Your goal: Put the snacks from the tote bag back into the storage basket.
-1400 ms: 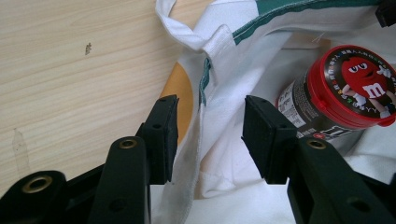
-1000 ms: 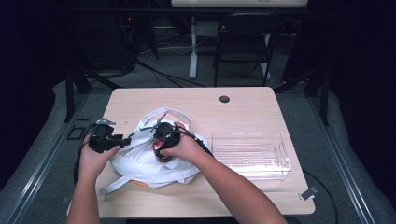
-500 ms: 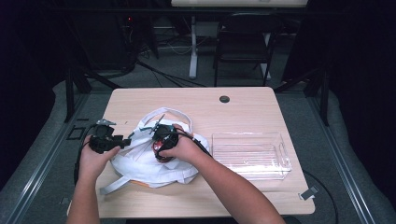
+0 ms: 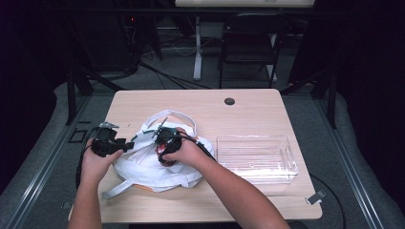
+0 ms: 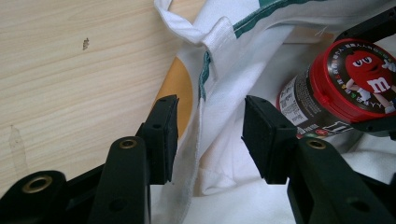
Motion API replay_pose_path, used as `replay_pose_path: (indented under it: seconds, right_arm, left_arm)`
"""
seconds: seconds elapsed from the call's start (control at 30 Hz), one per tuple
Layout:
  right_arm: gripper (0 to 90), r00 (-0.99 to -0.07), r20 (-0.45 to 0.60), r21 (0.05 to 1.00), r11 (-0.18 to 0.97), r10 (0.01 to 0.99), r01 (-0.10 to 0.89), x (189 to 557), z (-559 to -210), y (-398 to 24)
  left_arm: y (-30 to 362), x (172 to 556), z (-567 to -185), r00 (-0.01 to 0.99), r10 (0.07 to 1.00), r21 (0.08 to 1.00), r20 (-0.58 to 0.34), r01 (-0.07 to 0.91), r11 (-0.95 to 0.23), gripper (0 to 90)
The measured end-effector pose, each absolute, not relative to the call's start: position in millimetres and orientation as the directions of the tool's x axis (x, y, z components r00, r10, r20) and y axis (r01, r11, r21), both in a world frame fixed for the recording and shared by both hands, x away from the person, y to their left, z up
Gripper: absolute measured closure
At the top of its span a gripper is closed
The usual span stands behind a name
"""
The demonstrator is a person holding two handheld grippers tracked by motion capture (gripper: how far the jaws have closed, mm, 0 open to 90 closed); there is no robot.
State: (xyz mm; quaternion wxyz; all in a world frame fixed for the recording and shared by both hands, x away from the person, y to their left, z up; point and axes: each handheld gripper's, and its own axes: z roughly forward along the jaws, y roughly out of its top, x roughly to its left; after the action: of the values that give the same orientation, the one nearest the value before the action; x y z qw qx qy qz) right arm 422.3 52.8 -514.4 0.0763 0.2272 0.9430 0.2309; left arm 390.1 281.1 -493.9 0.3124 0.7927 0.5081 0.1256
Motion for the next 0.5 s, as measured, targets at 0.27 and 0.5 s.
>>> replay_pose_path:
  seconds: [0.27,0.5]
  right_arm:
    - [24.8,-0.883,-0.045,0.473,0.788,0.468,0.394,421.3,-514.6,53.5]
    - [24.9,-0.883,-0.046,0.472,0.789,0.467,0.393,421.1,-514.3,53.6]
  left_arm:
    - [281.4,389.9,-494.0,0.448,0.886,0.625,-0.120,0.727,-0.284,55.9]
    - [281.7,390.1,-494.2,0.448,0.886,0.624,-0.117,0.728,-0.285,56.0]
